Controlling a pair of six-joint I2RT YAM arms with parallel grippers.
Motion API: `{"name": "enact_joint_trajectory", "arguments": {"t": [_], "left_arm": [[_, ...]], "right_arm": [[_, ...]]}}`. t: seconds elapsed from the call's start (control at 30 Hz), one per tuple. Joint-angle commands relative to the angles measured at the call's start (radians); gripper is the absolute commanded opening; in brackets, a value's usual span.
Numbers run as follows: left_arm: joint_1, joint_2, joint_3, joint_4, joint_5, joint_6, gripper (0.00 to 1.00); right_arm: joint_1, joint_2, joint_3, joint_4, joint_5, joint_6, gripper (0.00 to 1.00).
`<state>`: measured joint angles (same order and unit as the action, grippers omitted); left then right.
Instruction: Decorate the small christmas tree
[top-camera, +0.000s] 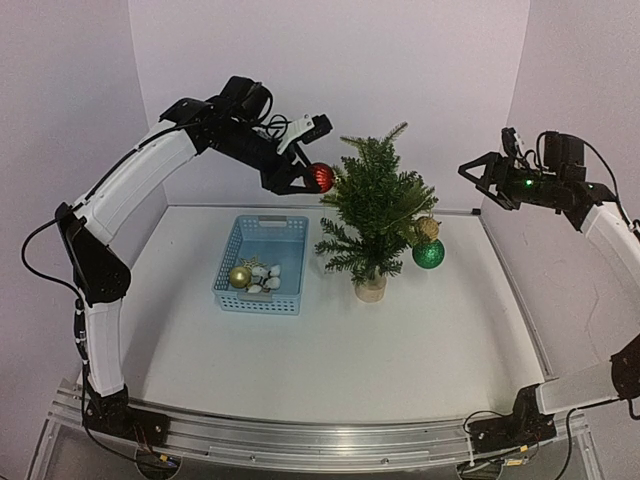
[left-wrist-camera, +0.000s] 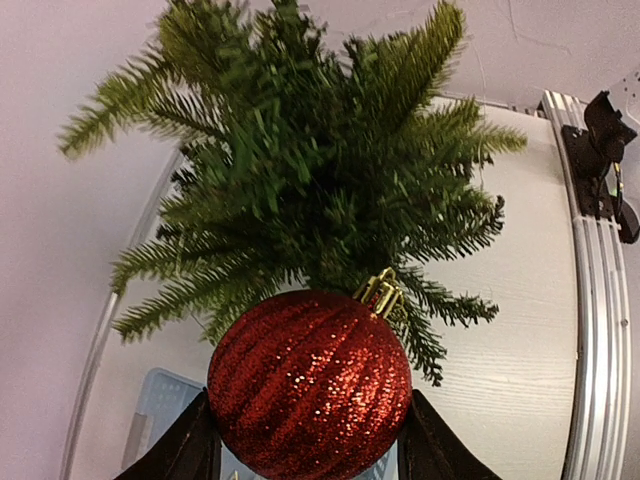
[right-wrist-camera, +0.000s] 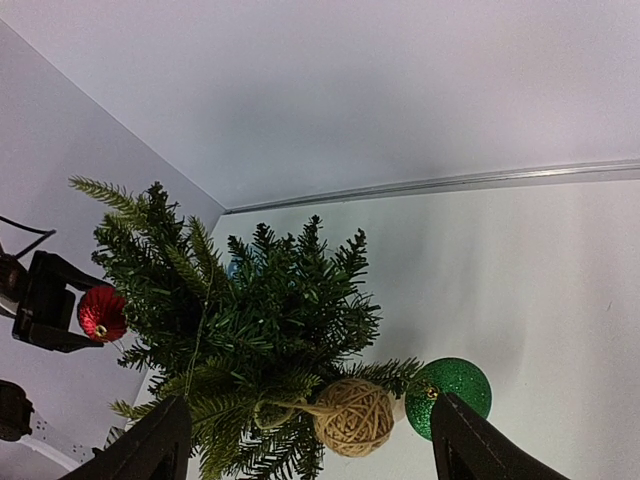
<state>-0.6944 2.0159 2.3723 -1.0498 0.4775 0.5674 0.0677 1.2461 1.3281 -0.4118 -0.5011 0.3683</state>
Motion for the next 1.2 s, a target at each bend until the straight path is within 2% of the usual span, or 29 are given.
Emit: {"name": "enact_joint_trajectory", "arguments": {"t": [0.0,0.27,0.57,0.9,1.17], "left_arm": [[0.021,-0.002,0.086,0.101,-0.028,-0.058,0.47],[0.032,0.012,0.147,0.153,-0.077,-0.077,0.47],[0.100,0.019,0.073,0.232,-0.137,-0.042,0.47],[0.107,0.063,0.051,0.300,-0.105,-0.035,0.47],[0.109,0.066,0.029,0.288,-0.067,-0.071,0.47]], "right_arm": [[-0.003,-0.015,0.005,0.025,-0.008,0.004,0.82],[-0.002,-0.021,-0.008,0.026,-0.005,0.007,0.82],[-0.003,-0.013,-0.010,0.026,-0.008,0.009,0.82],[-0.003,-0.024,-0.016,0.026,-0.005,0.009,0.82],[-0.002,-0.027,-0.020,0.026,-0.002,0.010,0.82]]}}
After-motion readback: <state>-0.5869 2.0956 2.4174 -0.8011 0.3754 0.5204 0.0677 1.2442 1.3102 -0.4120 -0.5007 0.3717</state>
